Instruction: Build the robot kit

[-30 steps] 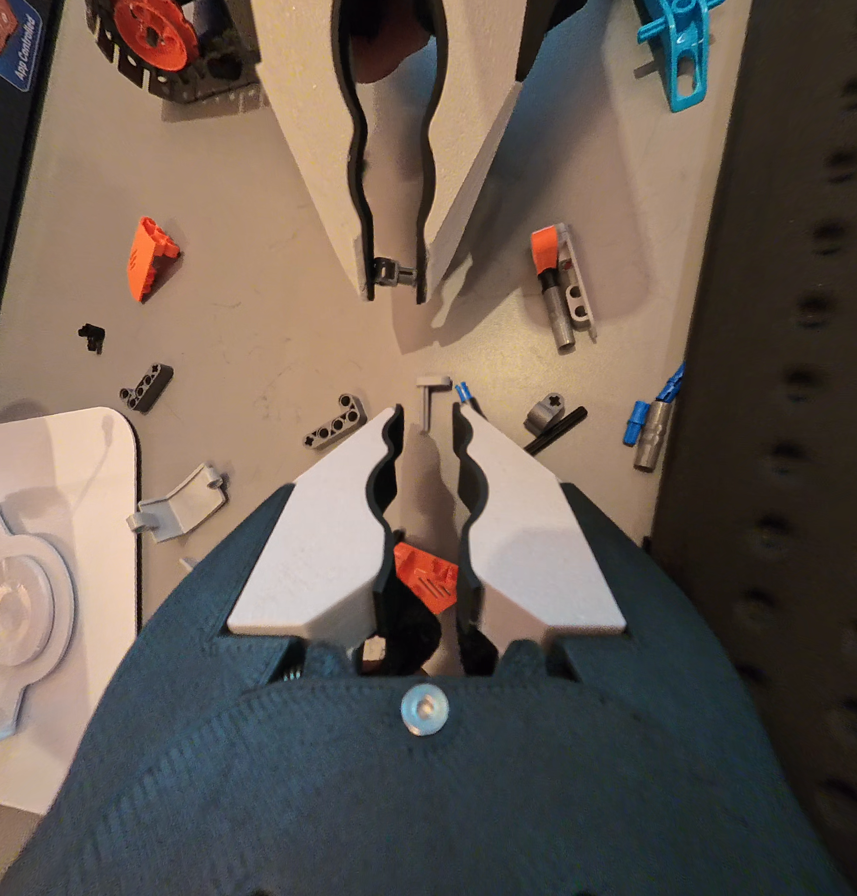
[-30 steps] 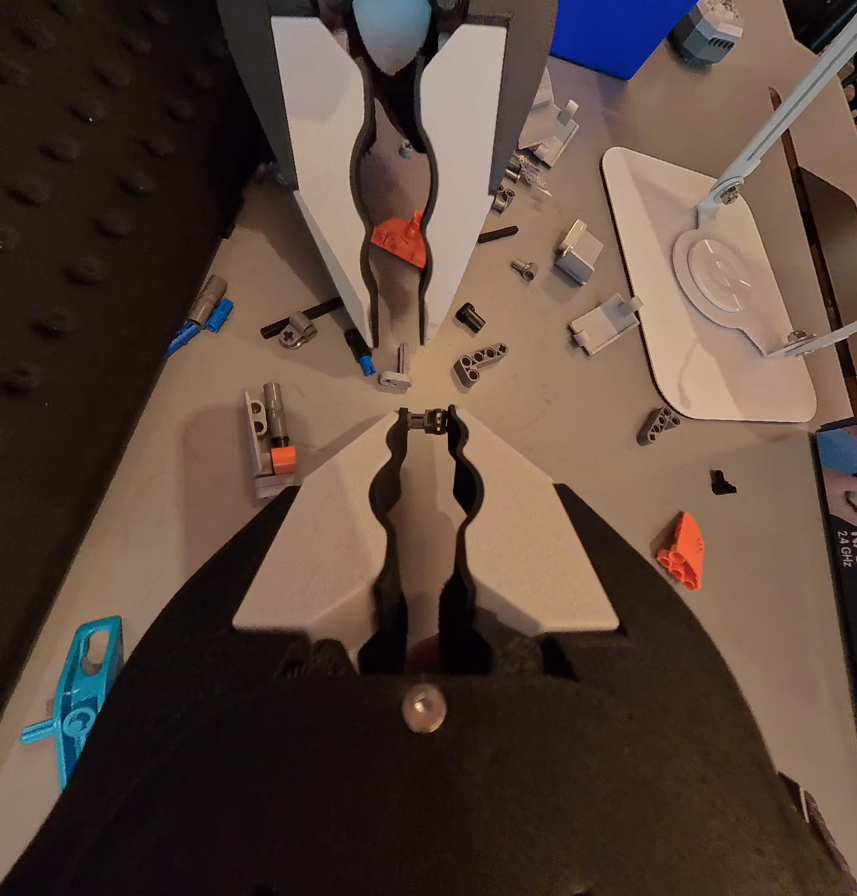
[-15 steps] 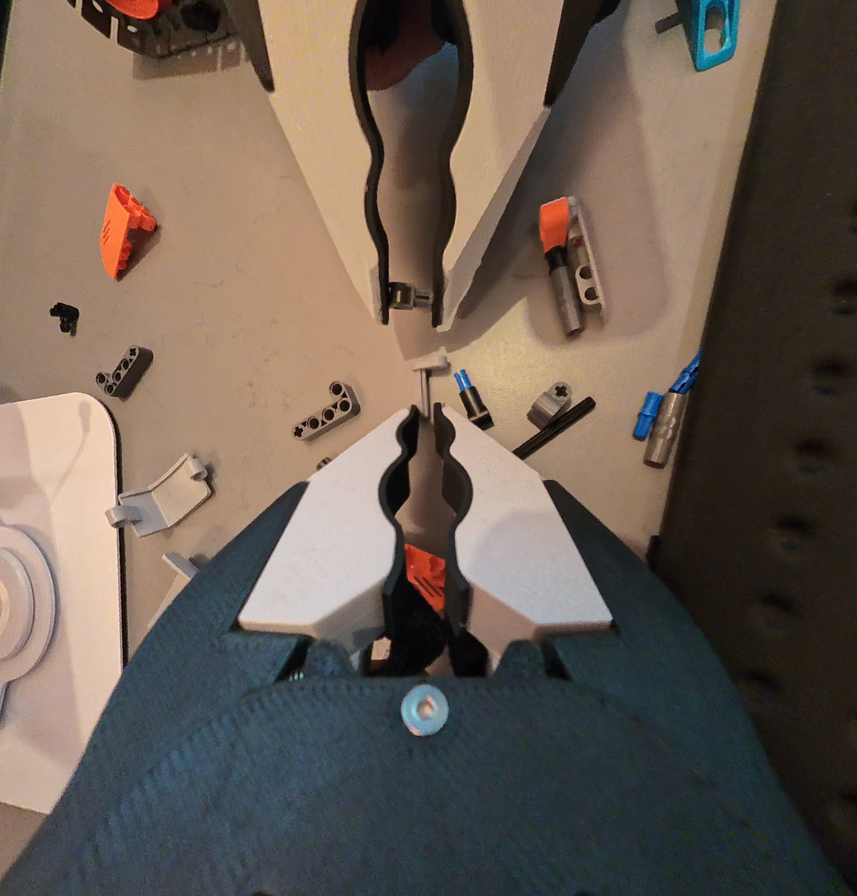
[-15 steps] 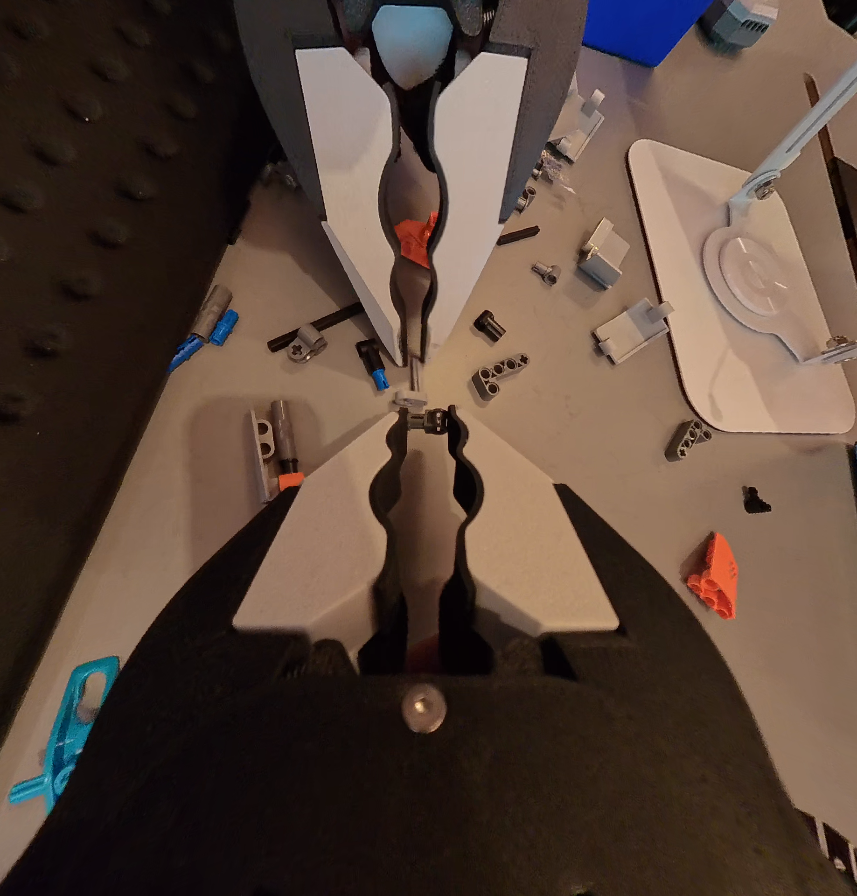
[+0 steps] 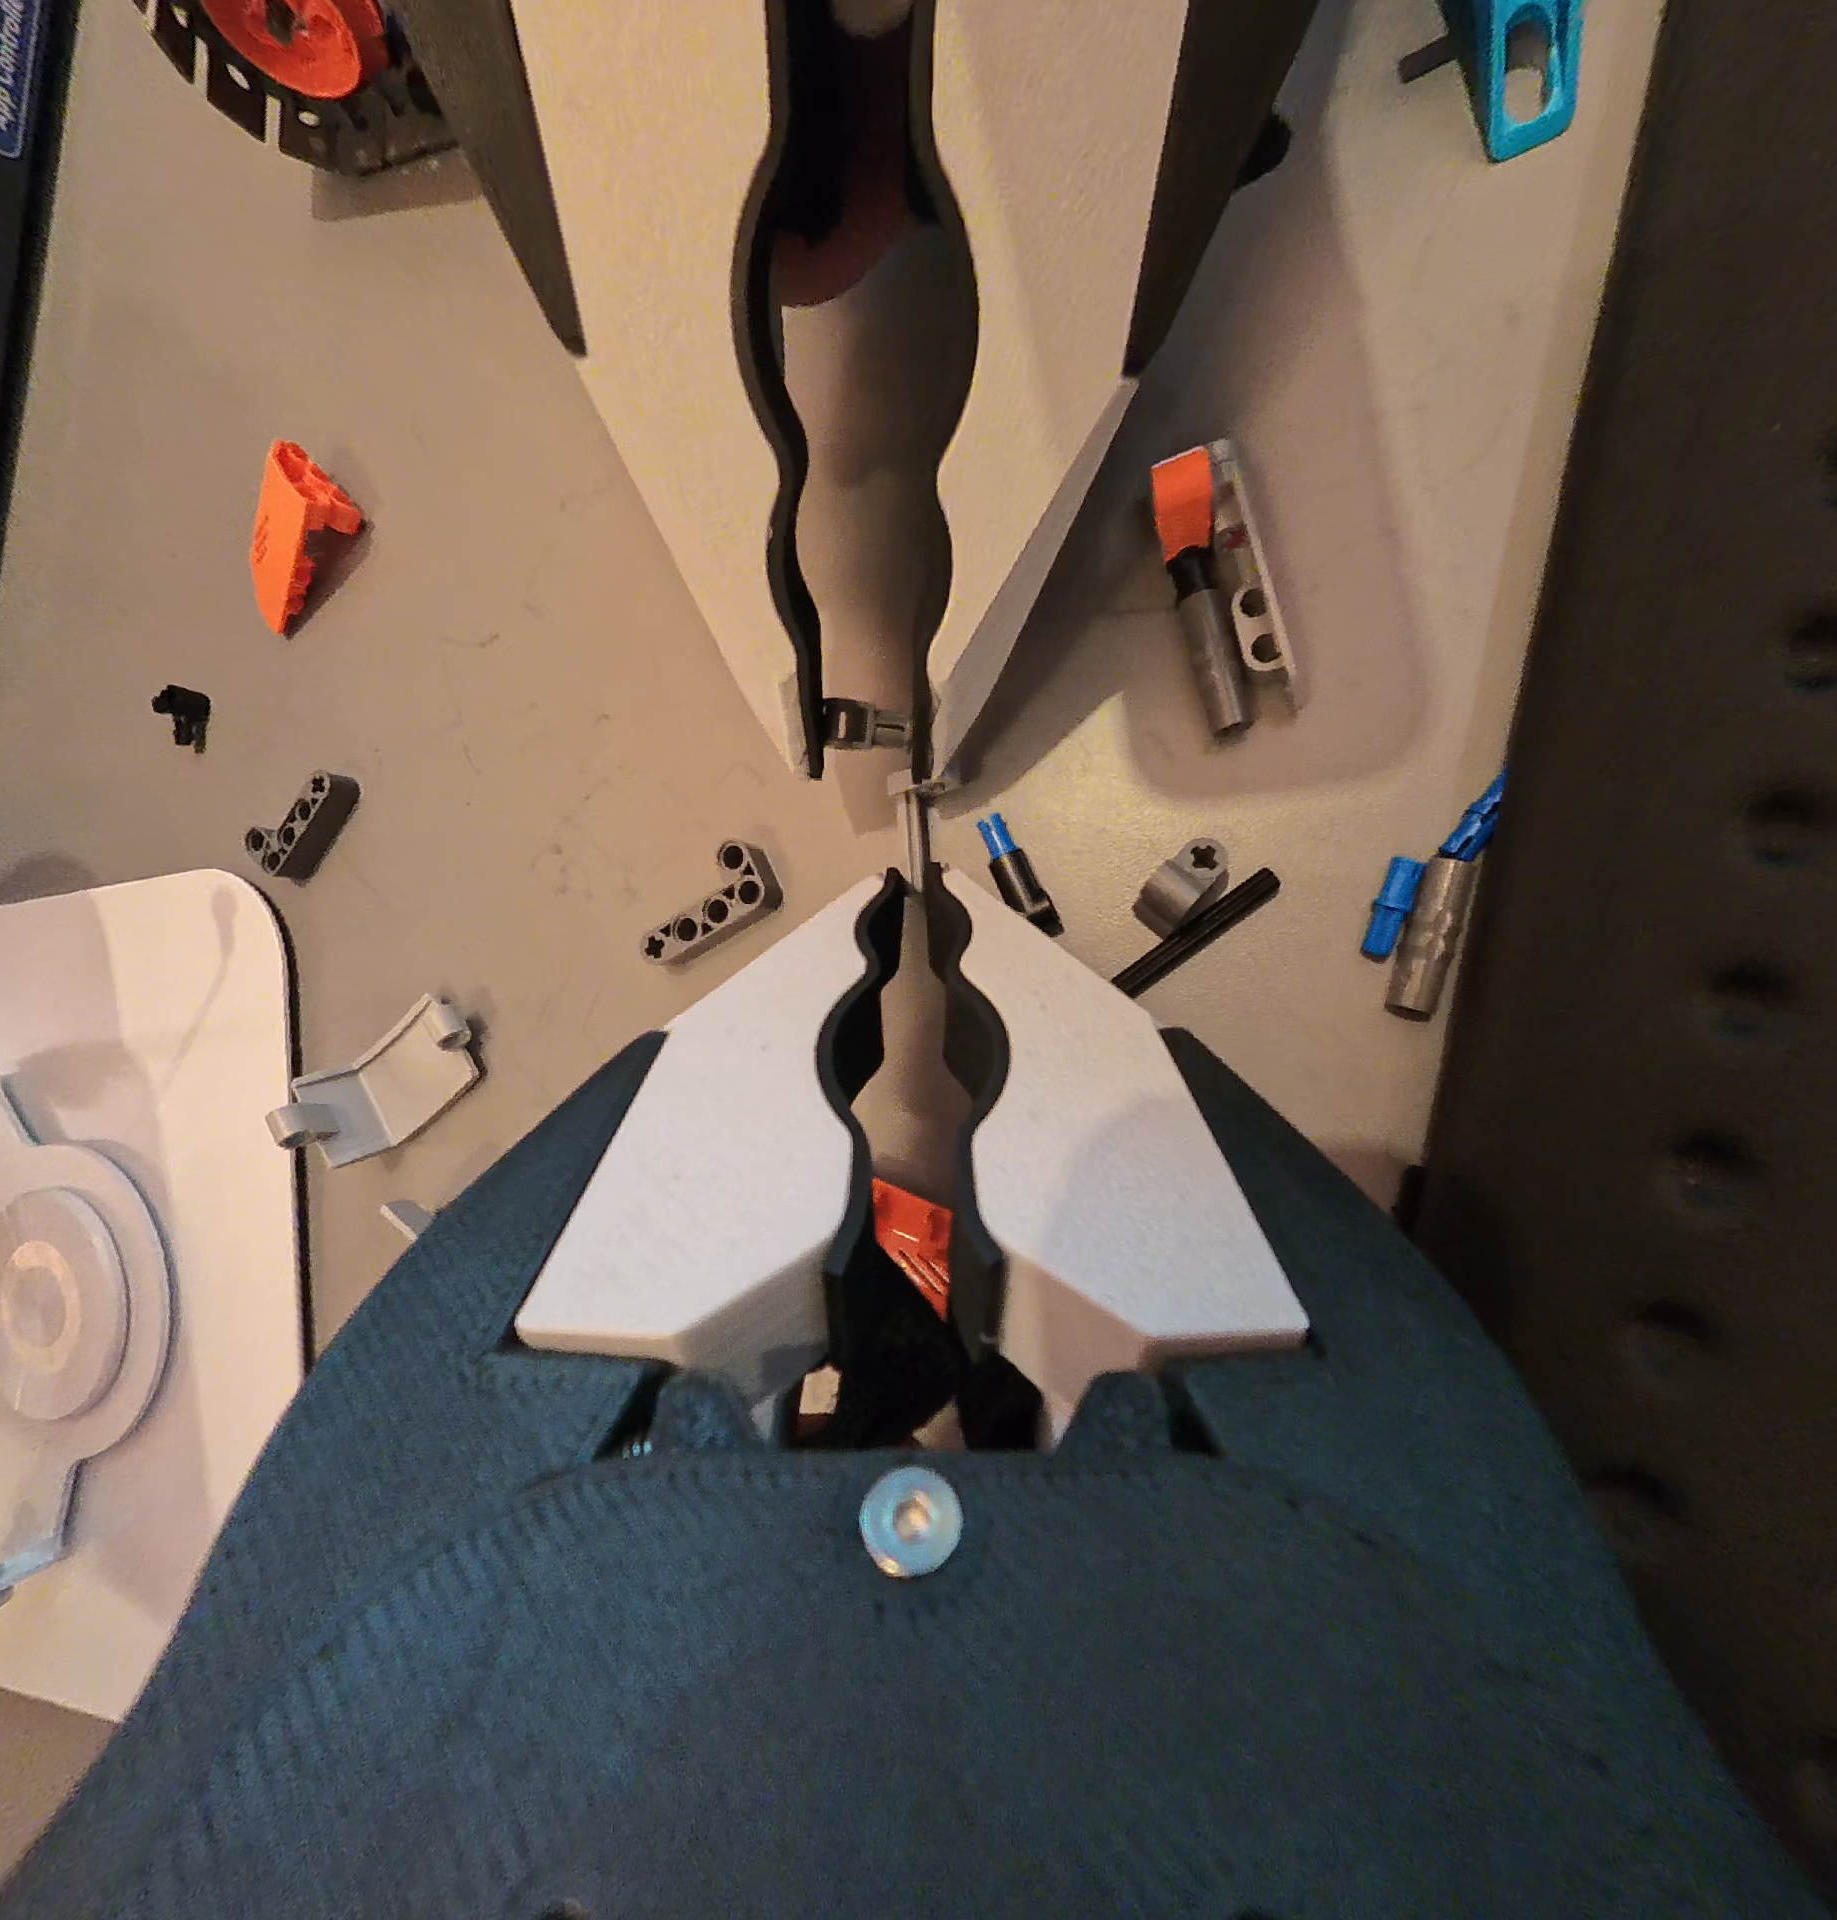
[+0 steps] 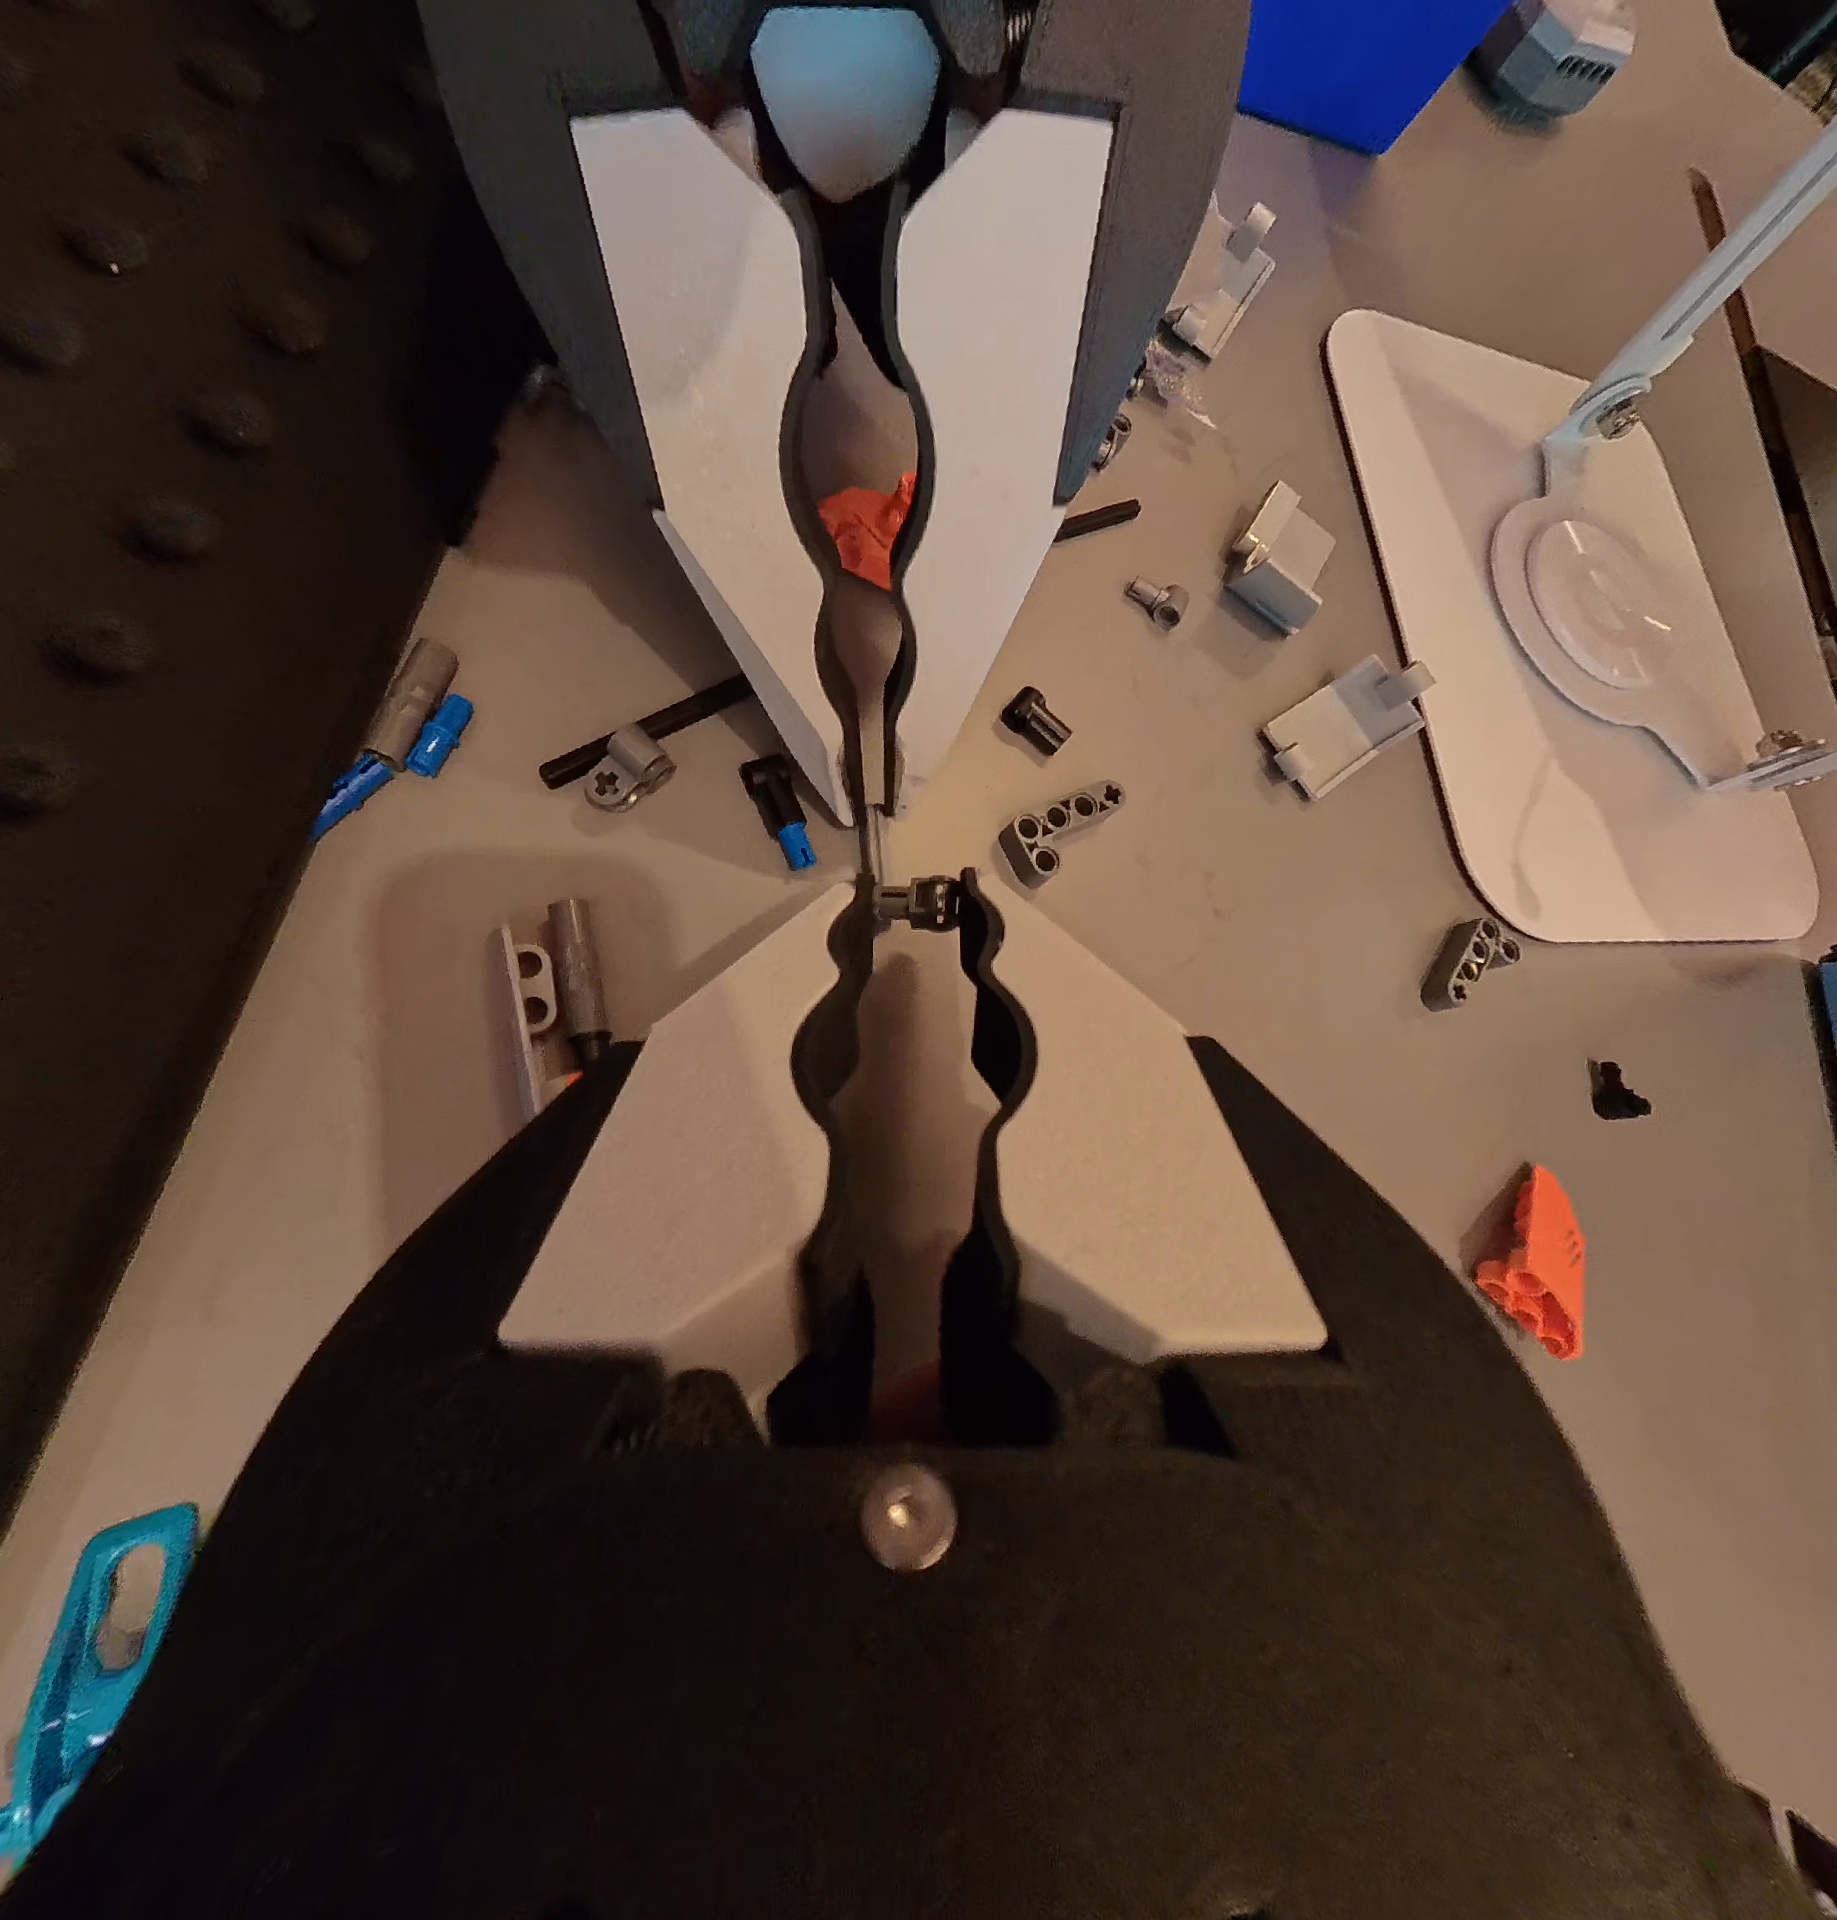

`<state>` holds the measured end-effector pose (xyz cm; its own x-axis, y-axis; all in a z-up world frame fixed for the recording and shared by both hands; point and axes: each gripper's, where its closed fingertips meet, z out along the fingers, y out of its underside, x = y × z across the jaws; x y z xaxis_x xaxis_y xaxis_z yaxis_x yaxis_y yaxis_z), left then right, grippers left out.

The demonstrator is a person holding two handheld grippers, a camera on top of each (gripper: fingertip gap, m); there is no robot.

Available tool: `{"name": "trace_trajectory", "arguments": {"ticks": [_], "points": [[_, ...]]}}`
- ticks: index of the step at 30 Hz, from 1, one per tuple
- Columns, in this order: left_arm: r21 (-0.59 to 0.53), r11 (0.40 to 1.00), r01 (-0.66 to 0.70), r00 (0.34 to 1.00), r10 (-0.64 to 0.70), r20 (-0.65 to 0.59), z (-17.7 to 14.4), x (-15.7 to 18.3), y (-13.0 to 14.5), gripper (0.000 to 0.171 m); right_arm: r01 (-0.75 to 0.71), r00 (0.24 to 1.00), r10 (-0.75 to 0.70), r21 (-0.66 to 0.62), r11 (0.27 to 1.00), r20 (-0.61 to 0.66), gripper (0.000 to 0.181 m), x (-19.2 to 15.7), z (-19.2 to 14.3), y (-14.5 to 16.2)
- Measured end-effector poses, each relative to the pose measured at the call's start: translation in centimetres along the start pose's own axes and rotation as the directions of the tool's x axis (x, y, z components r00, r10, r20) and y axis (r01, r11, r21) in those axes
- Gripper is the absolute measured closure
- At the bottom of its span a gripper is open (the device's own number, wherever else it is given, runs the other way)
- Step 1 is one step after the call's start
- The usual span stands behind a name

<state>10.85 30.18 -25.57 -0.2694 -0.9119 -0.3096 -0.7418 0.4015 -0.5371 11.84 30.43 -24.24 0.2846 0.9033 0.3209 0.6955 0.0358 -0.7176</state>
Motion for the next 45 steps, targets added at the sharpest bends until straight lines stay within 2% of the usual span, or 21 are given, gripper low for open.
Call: {"name": "trace_trajectory", "arguments": {"ticks": [20,28,40,45], "points": [[0.093,0.996,-0.015,0.998,0.010,0.058,-0.4,-0.8,-2.3,0.171,-0.004,1.000,0.005,-0.058,0.998,0.018,0.168,-0.1,0.1,1.4],[0.144,0.988,0.056,0.998,-0.059,0.017,-1.2,-1.1,-2.3,0.159,-0.006,1.000,0.006,-0.062,0.998,0.004,0.168,0.3,-0.5,1.5],[0.047,0.998,0.050,0.998,-0.049,-0.034,0.4,-0.1,-0.7,0.158,-0.037,0.999,0.038,-0.046,0.998,0.018,0.168,-0.3,0.0,0.7],[0.041,0.998,0.050,0.998,-0.048,-0.051,0.6,0.4,-0.8,0.159,-0.039,0.999,0.040,-0.073,0.997,0.010,0.168,-0.3,0.3,1.0]]}}
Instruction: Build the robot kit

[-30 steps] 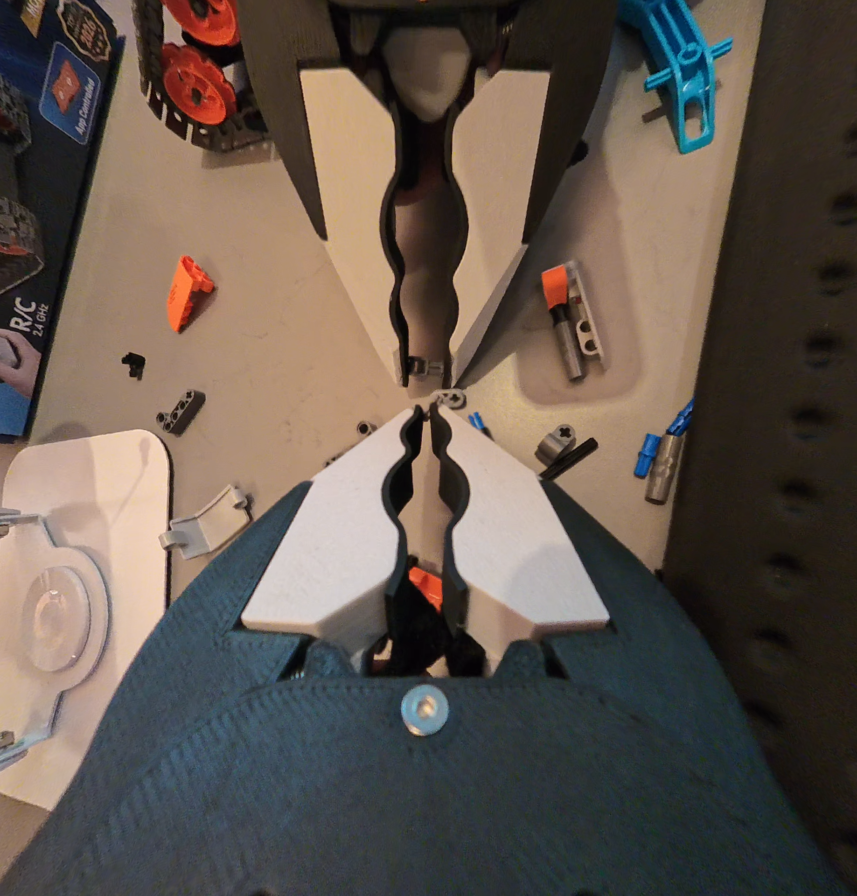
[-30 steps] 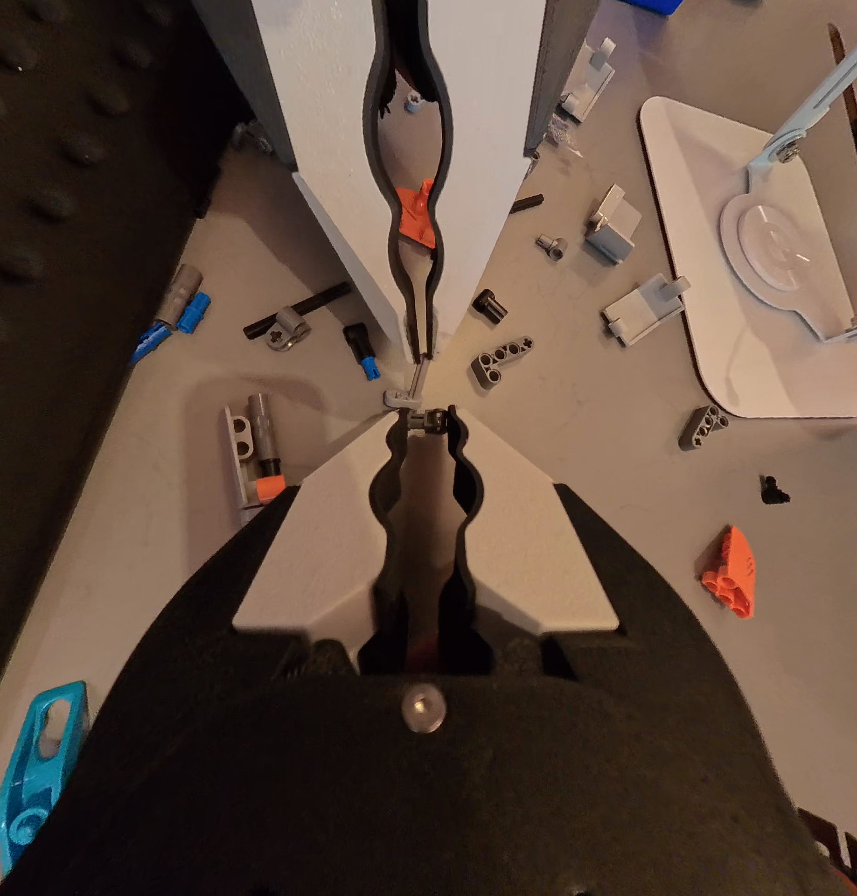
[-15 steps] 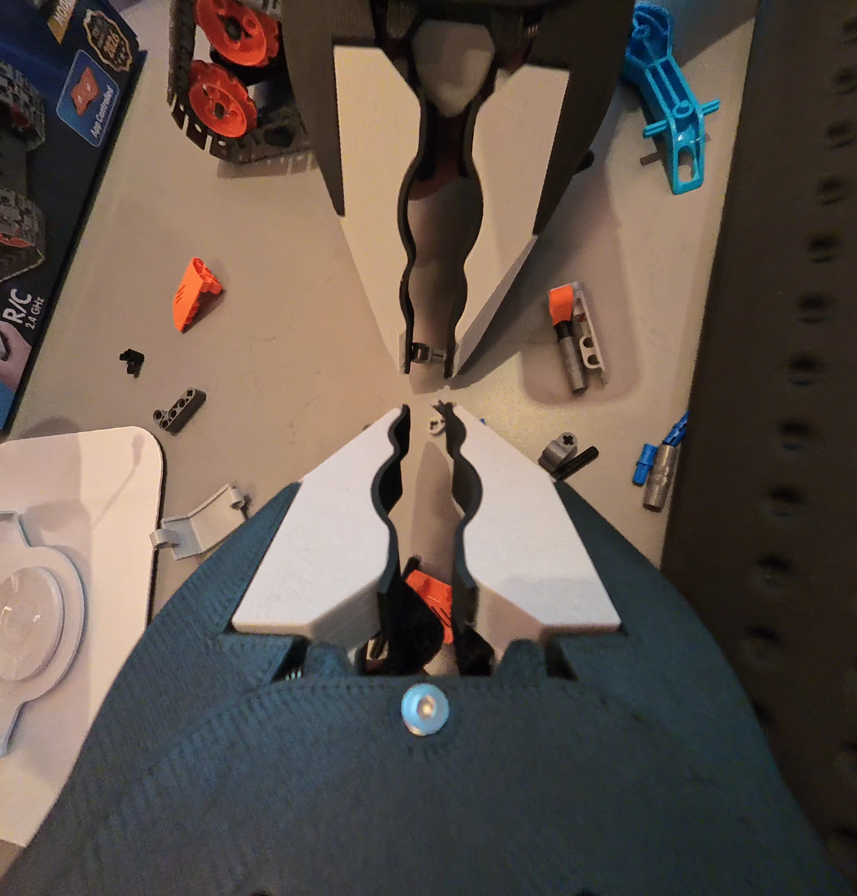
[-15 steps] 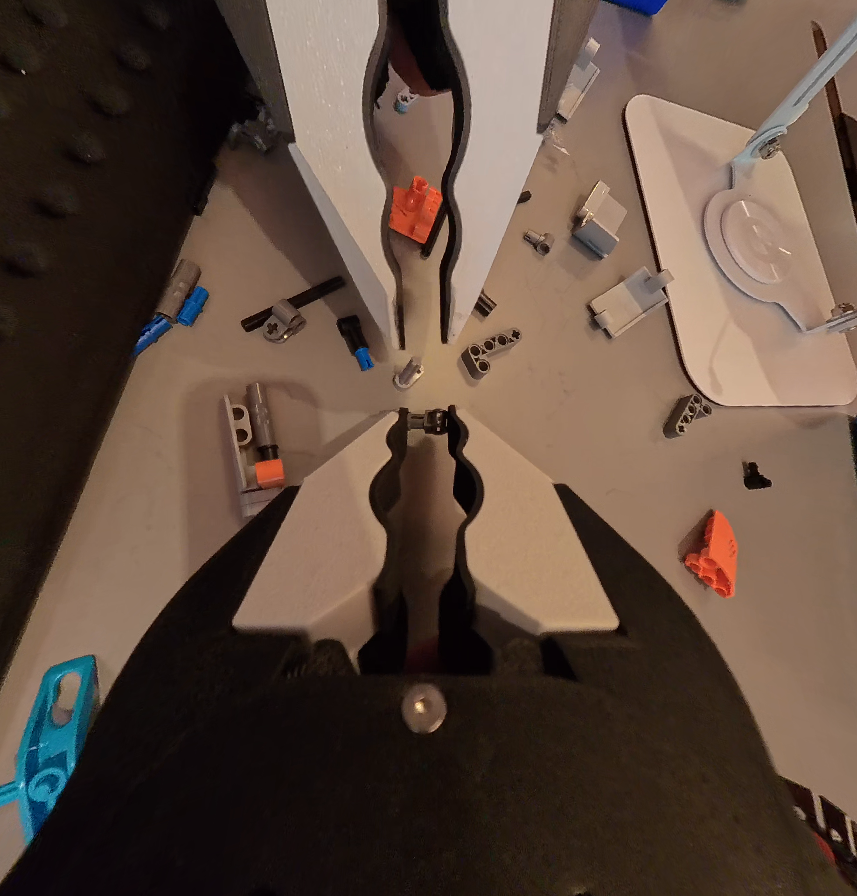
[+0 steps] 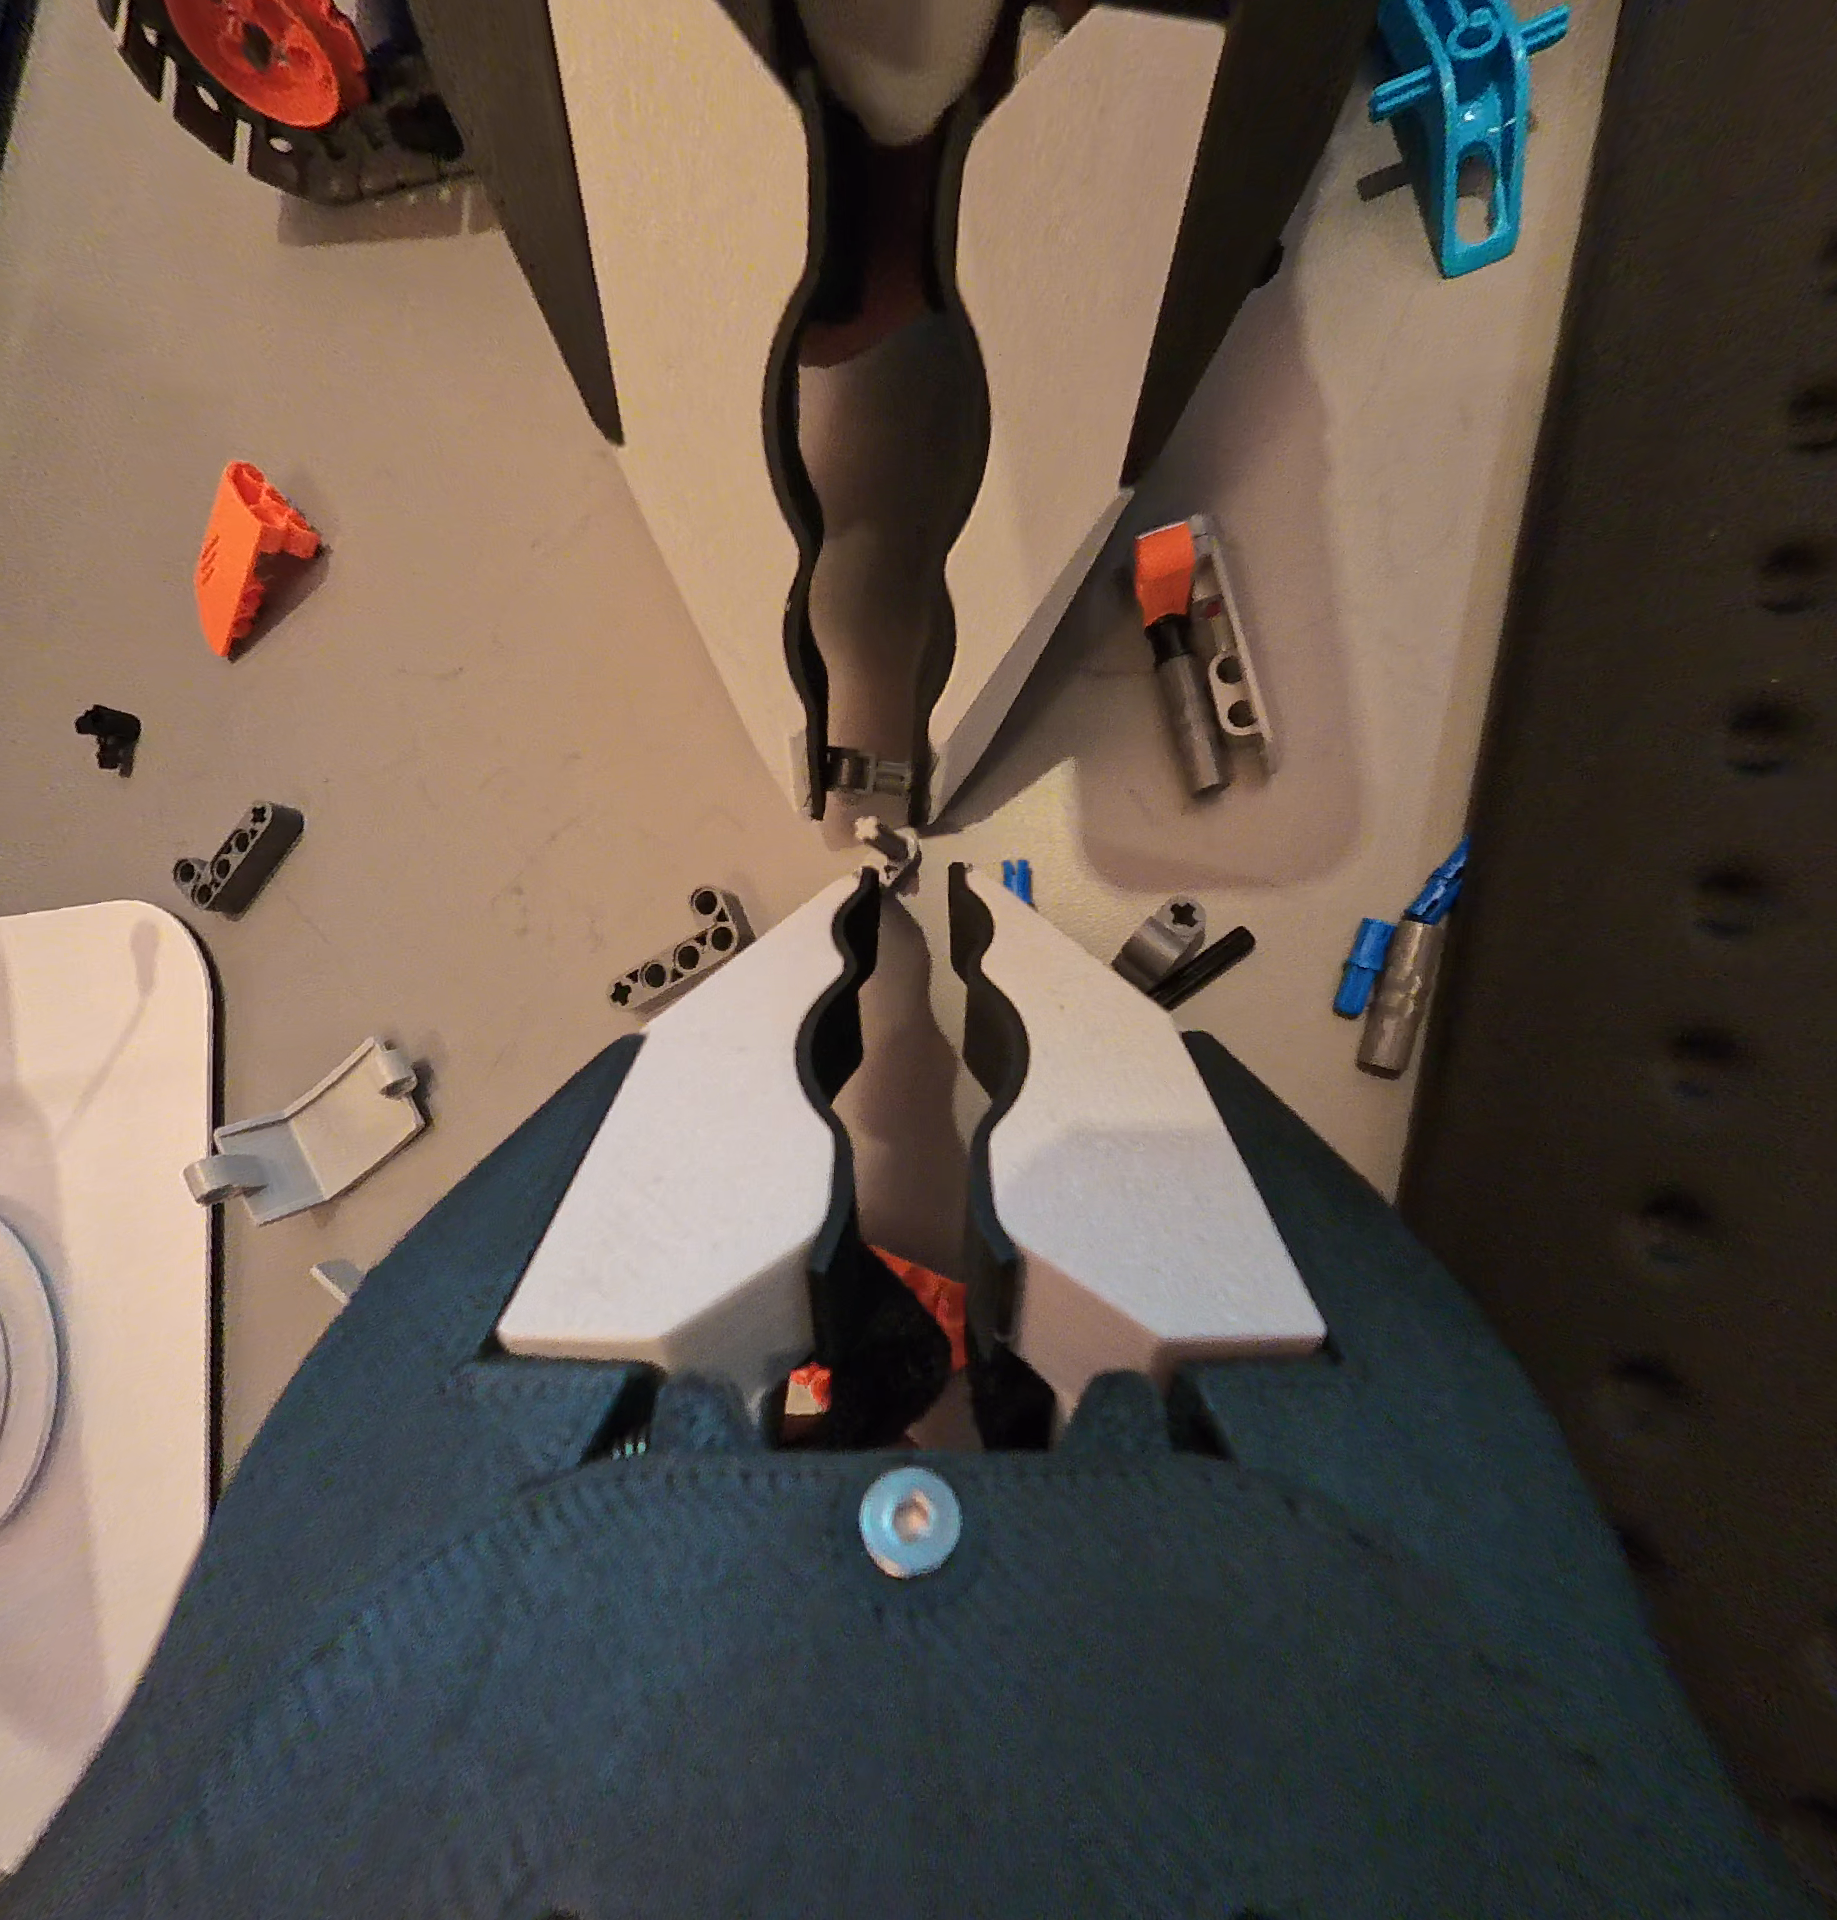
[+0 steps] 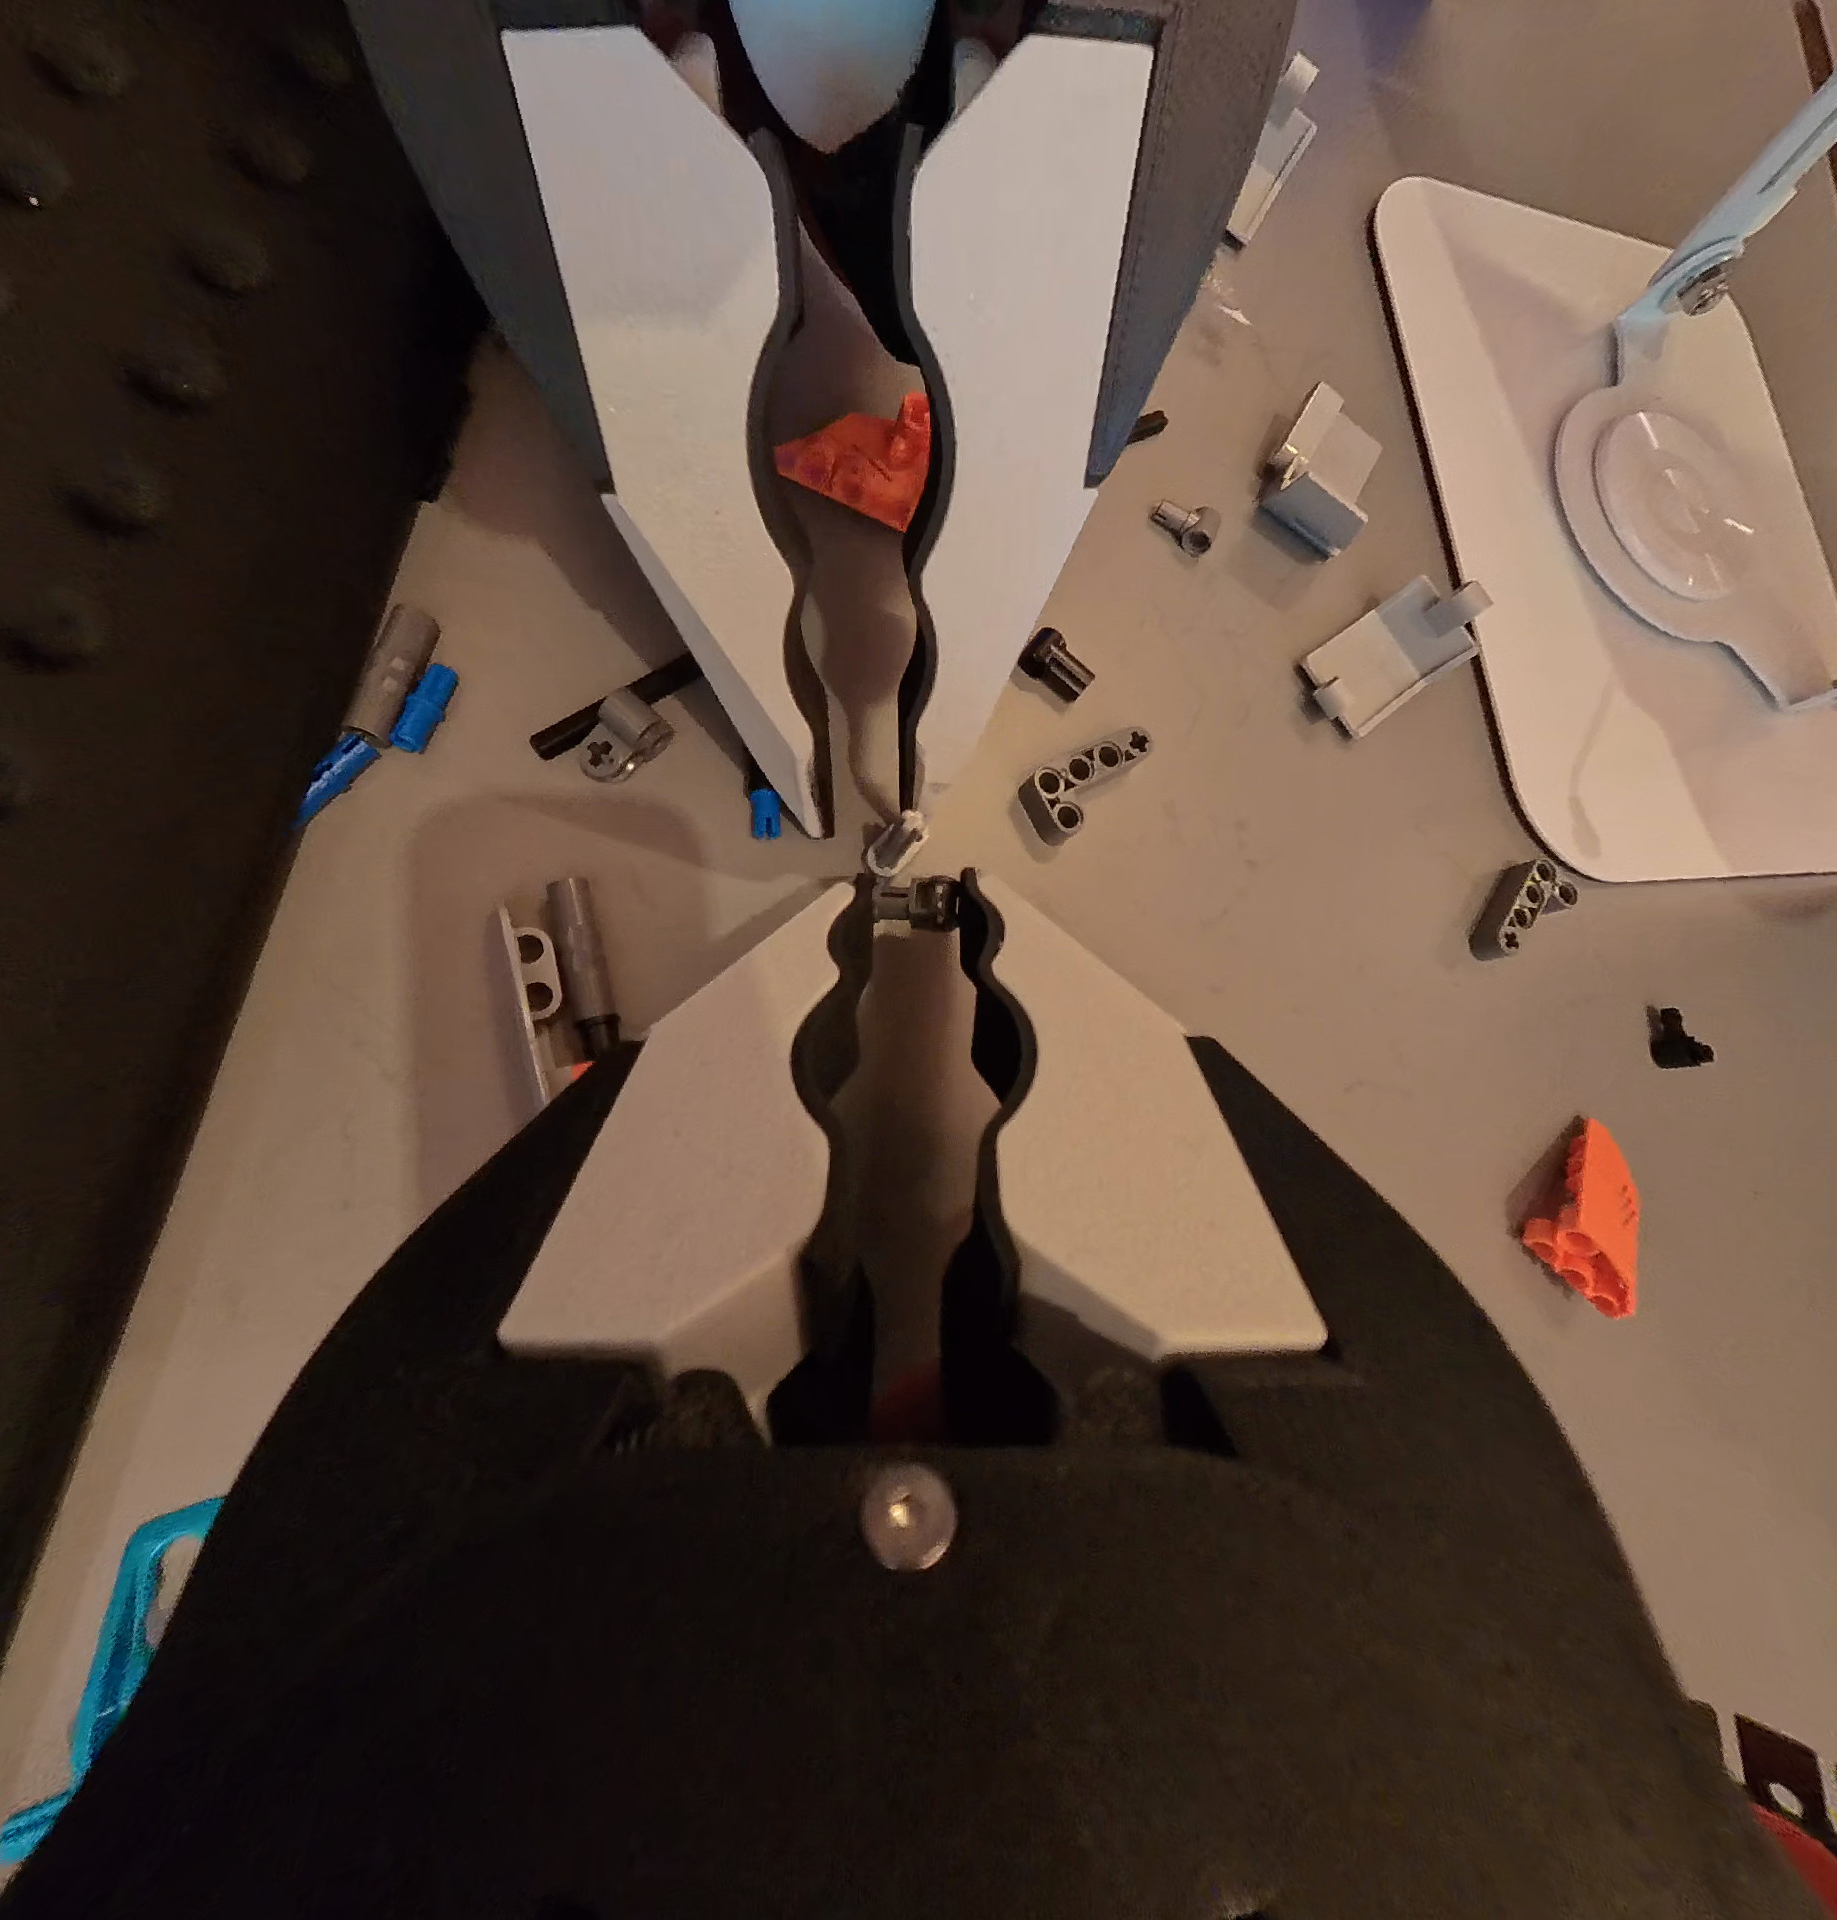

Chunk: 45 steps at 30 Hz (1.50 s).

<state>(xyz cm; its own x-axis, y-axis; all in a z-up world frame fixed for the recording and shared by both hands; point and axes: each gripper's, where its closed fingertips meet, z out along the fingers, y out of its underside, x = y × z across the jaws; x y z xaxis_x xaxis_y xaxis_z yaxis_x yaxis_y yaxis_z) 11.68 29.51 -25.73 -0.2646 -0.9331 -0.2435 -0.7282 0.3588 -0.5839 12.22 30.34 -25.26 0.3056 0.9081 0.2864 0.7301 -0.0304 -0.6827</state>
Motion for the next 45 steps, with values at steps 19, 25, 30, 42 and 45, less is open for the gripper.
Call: {"name": "trace_trajectory", "arguments": {"ticks": [19,25,30,42,45], "points": [[0.016,0.999,0.029,0.999,-0.028,-0.046,0.0,0.9,-0.4,0.156,-0.039,0.999,0.039,-0.016,0.999,-0.029,0.168,0.6,0.0,0.0],[0.036,0.999,0.021,0.997,-0.019,-0.073,0.1,1.6,-0.9,0.156,-0.038,0.998,0.036,-0.026,0.999,-0.055,0.168,1.0,0.3,0.1],[0.072,0.996,0.047,0.998,-0.044,-0.047,-0.9,0.6,-1.0,0.155,-0.045,0.998,0.044,-0.013,0.999,-0.053,0.168,1.3,-0.4,0.2],[0.058,0.998,0.022,0.999,-0.020,-0.032,-0.4,0.4,-0.9,0.153,-0.046,0.999,0.046,-0.048,0.998,0.004,0.168,0.6,-1.7,1.2],[0.062,0.998,0.009,0.999,-0.007,-0.032,-0.3,0.3,-0.9,0.151,-0.051,0.999,0.052,-0.047,0.998,0.010,0.168,0.6,-1.7,1.3]]}}
